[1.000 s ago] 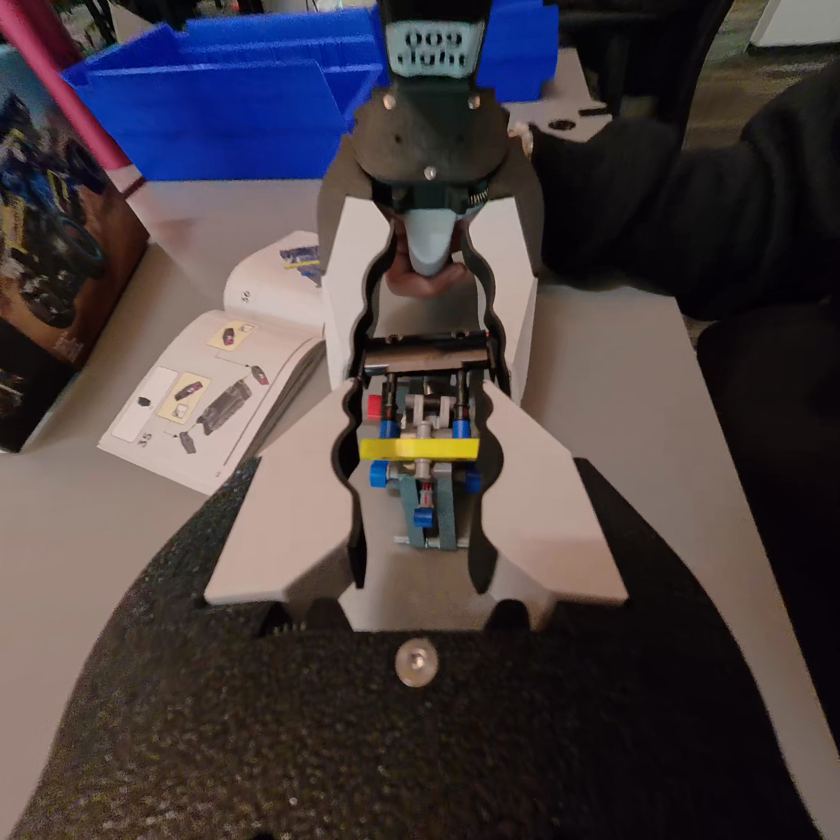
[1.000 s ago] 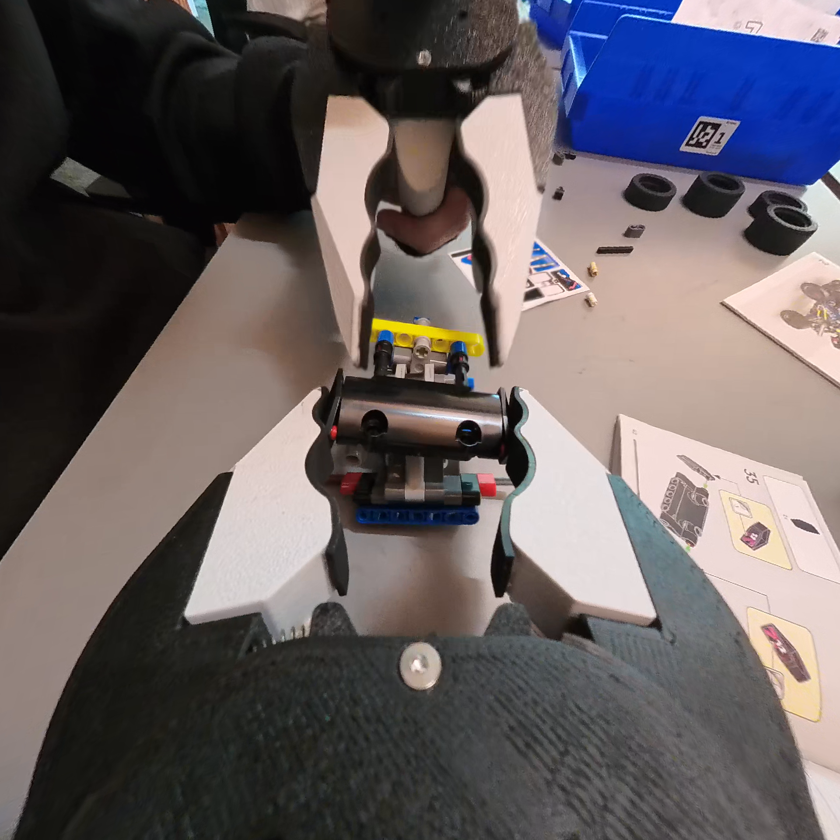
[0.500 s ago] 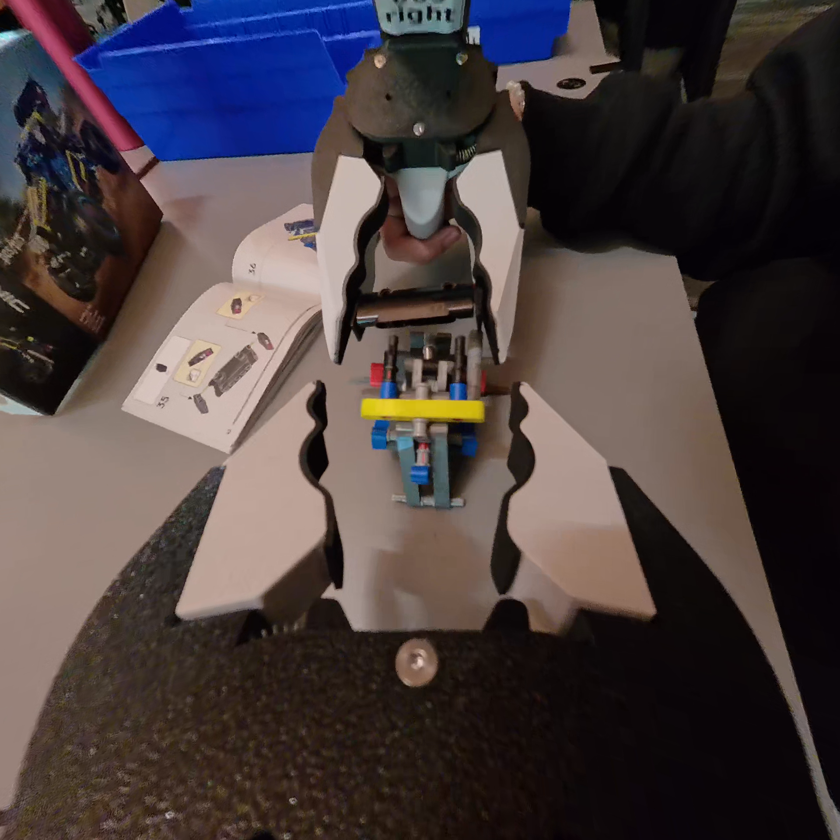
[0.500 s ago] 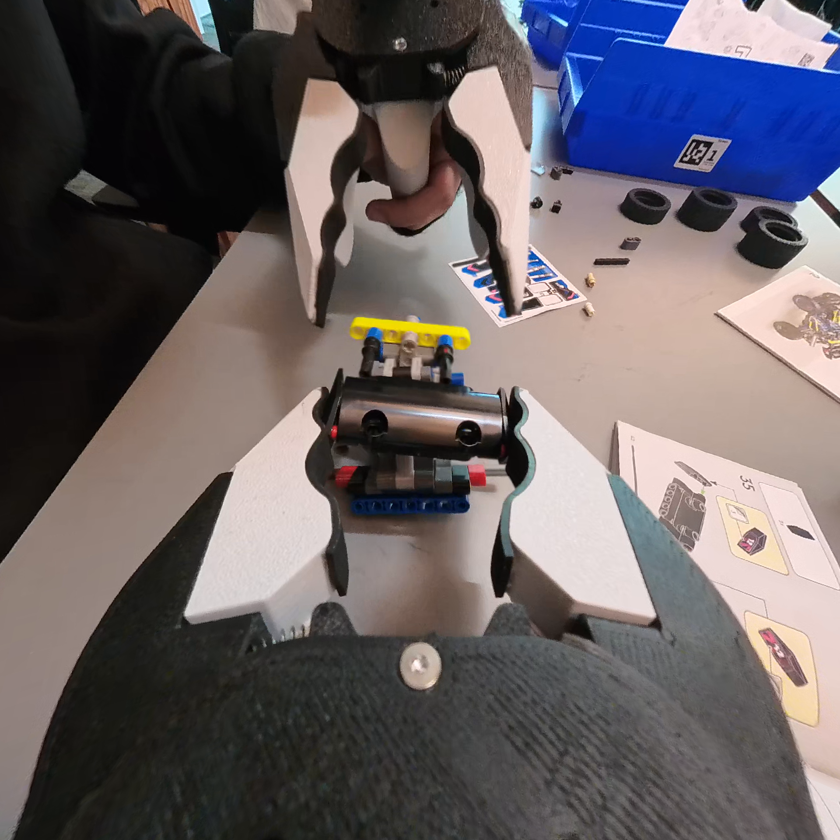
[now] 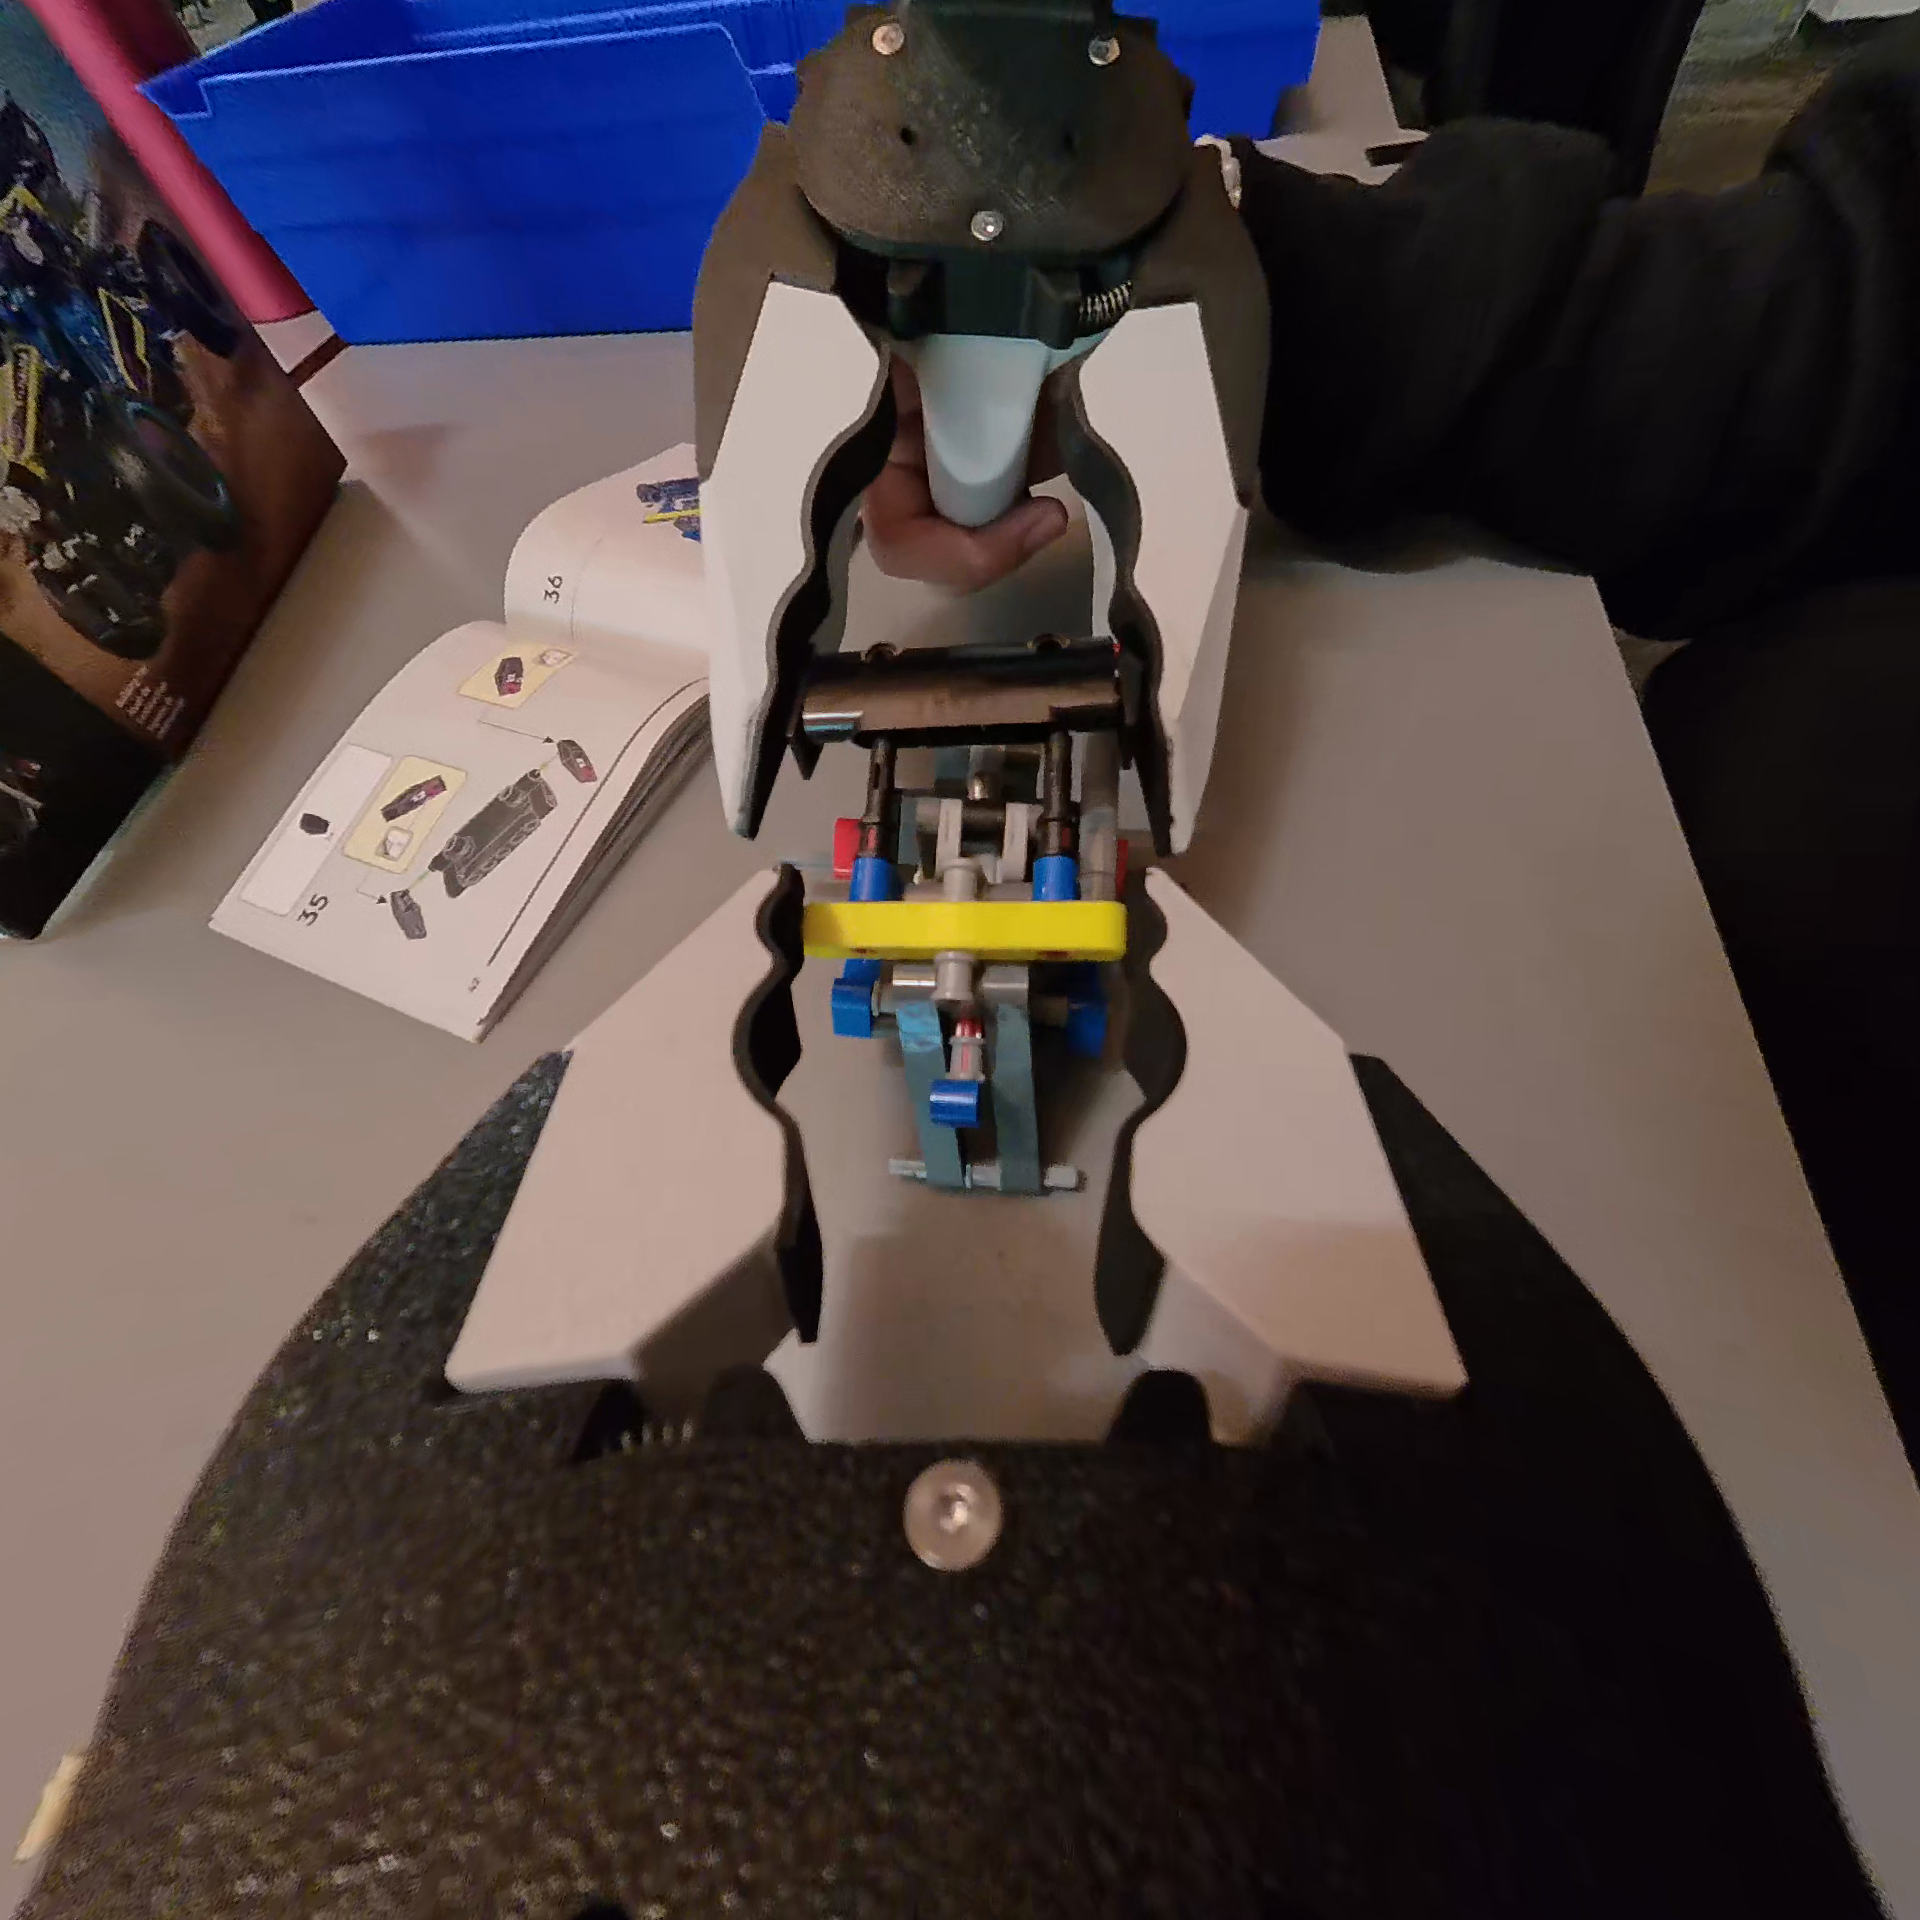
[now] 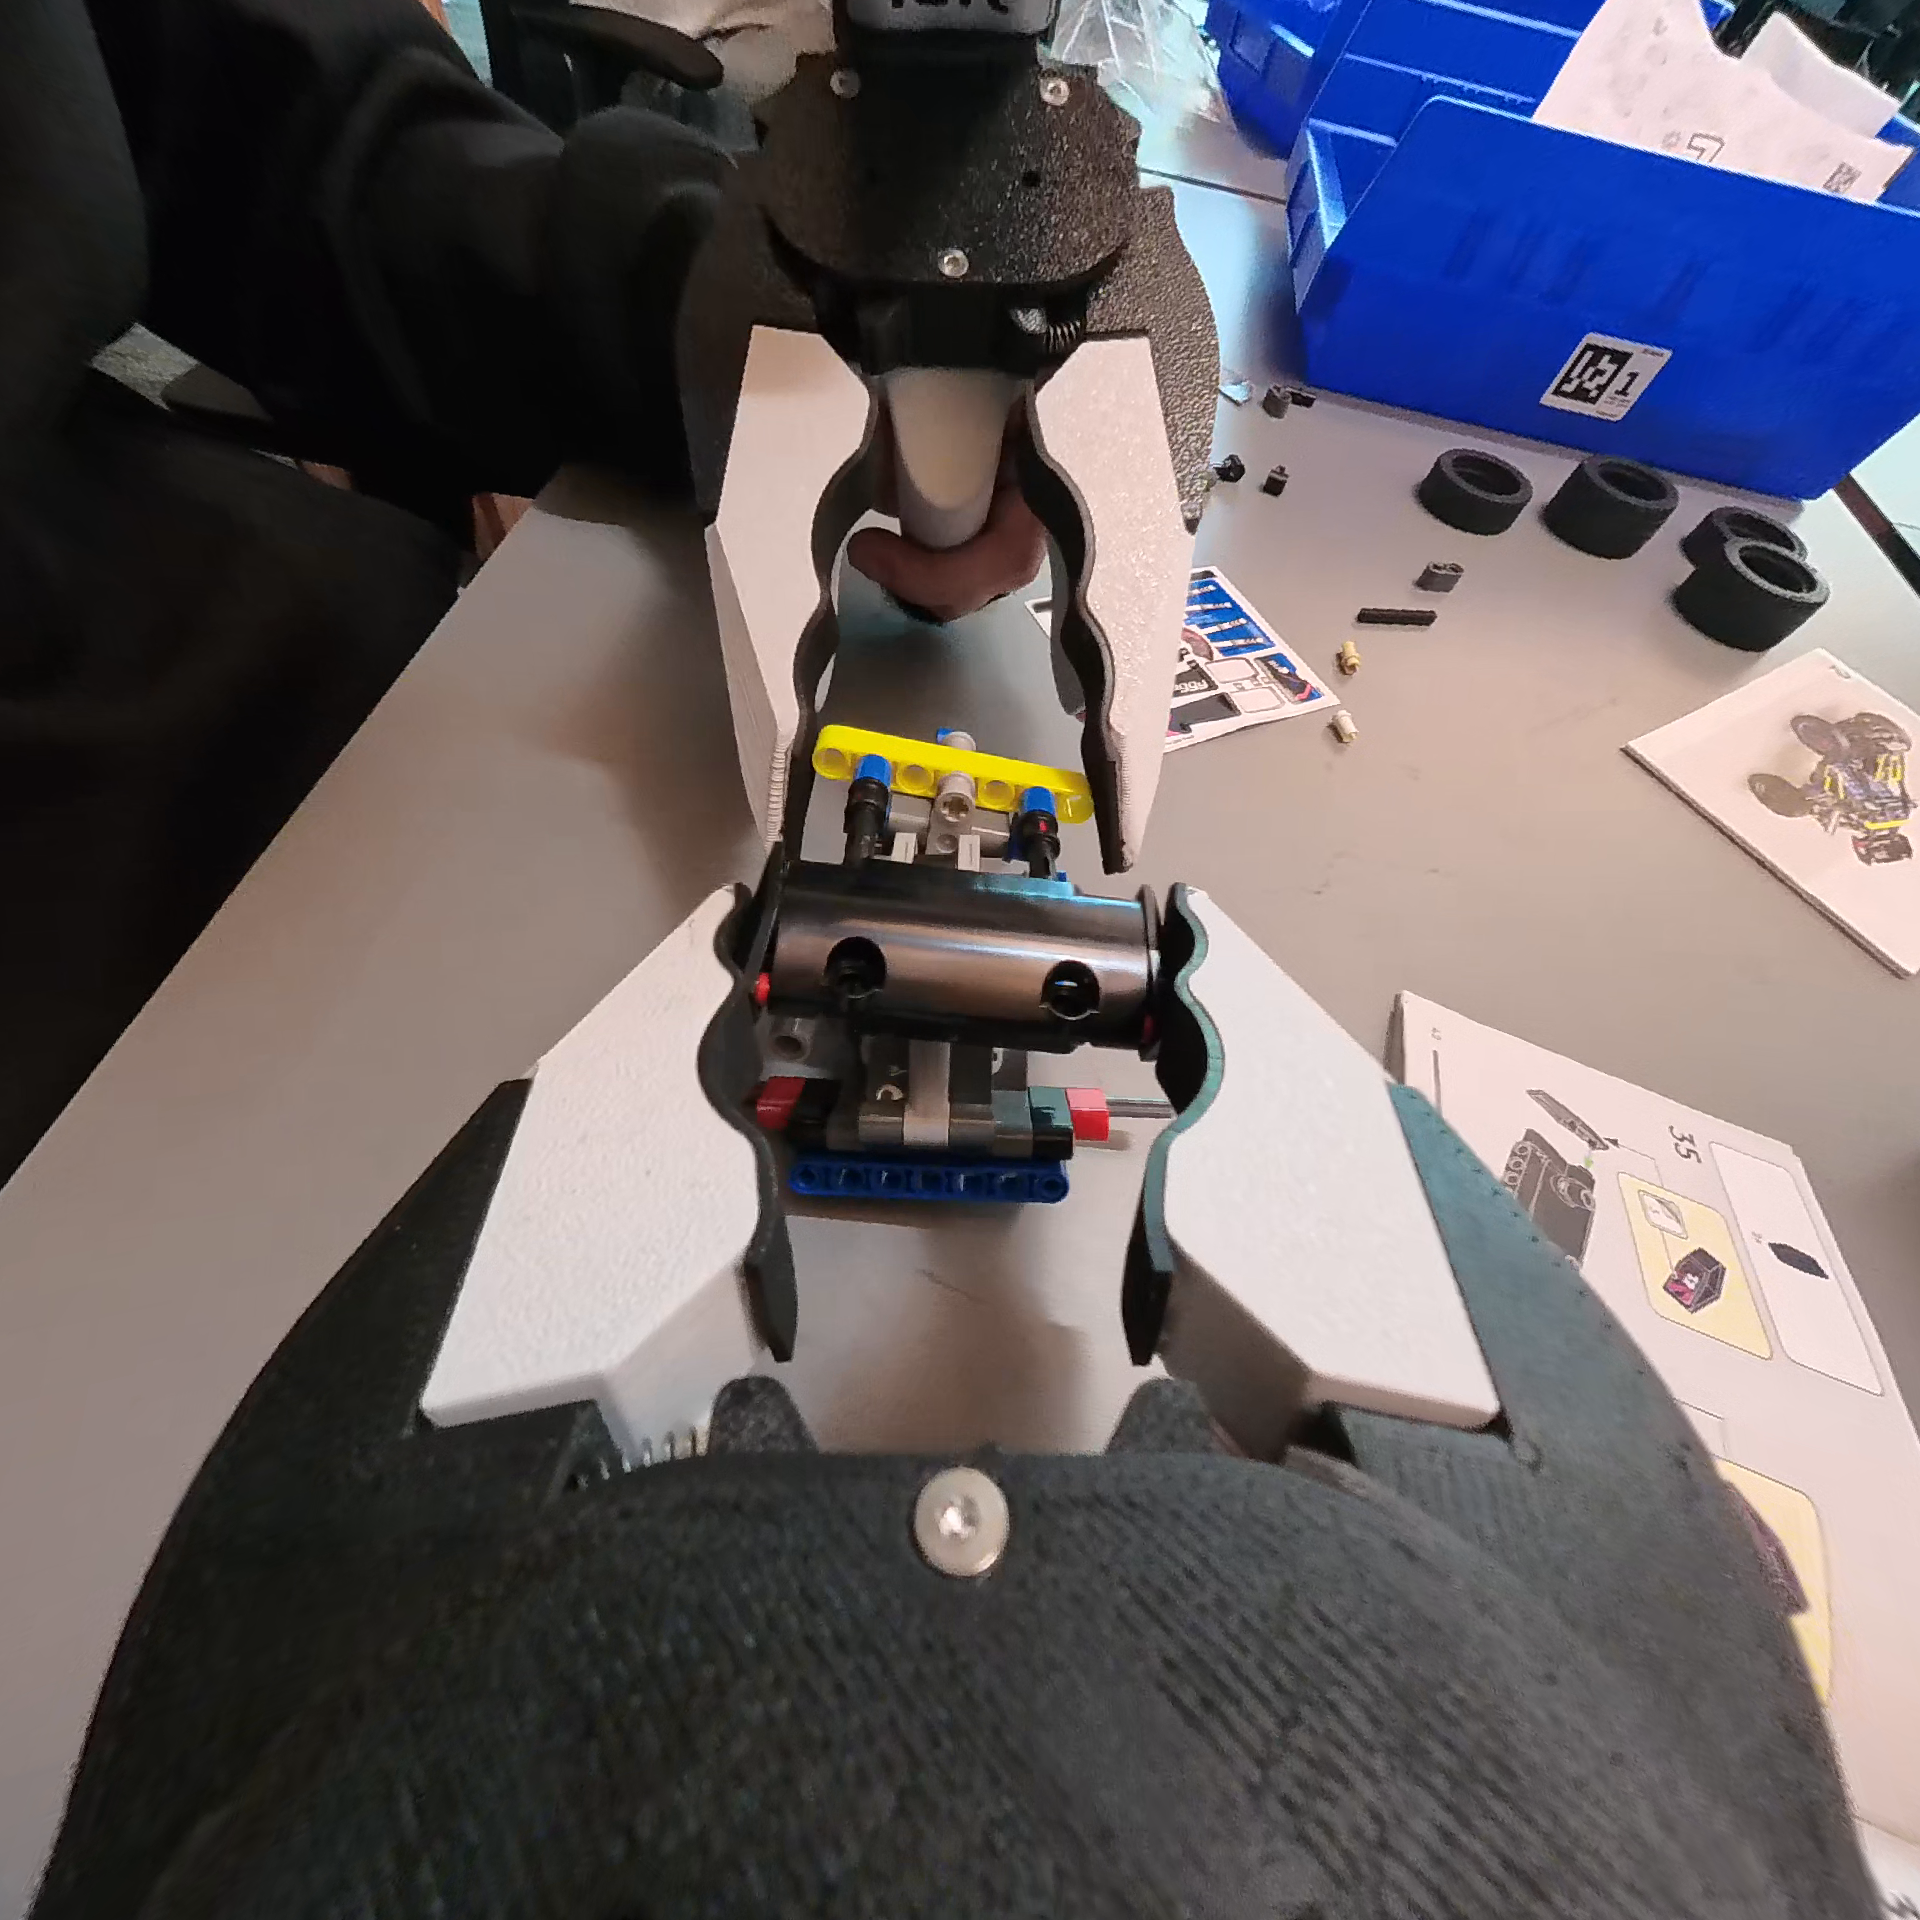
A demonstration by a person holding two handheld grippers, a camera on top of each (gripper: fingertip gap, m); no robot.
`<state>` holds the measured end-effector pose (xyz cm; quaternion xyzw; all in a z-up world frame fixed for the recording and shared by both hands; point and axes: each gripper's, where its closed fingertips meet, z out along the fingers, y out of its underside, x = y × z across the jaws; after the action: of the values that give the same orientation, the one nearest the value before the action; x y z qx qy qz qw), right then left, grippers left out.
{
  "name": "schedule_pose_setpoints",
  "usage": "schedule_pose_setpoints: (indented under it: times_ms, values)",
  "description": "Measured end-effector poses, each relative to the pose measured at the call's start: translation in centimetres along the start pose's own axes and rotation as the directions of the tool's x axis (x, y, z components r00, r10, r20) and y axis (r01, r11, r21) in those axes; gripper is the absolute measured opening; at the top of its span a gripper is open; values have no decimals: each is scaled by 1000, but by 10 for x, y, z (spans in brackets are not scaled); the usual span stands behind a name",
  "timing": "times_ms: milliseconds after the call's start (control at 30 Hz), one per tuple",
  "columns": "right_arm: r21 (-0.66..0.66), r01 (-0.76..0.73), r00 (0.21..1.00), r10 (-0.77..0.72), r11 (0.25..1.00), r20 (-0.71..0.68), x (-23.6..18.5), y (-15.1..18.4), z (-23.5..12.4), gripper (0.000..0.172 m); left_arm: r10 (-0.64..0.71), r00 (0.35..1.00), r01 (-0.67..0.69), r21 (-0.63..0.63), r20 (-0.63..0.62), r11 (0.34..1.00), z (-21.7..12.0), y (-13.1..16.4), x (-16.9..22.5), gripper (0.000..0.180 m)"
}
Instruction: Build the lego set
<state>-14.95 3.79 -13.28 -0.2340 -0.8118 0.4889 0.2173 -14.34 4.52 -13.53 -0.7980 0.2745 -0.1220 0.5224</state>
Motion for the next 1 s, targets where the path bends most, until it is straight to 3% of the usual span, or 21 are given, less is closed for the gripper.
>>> schedule_pose_setpoints:
  times_ms: [167,700,1000]
  values:
    - [-13,-12,1000,12,1000,17,0,0,-2,76,72,997,-72,-8,37,997,1,0,0,59]
    - [76,-13,999,9,997,51,-1,-3,-3,76,72,997,-72,7,37,997,1,-1,-1,59]
    - [54,8,998,-11,999,58,-3,1,-2,76,62,997,-63,12,36,998,1,-1,-2,59]
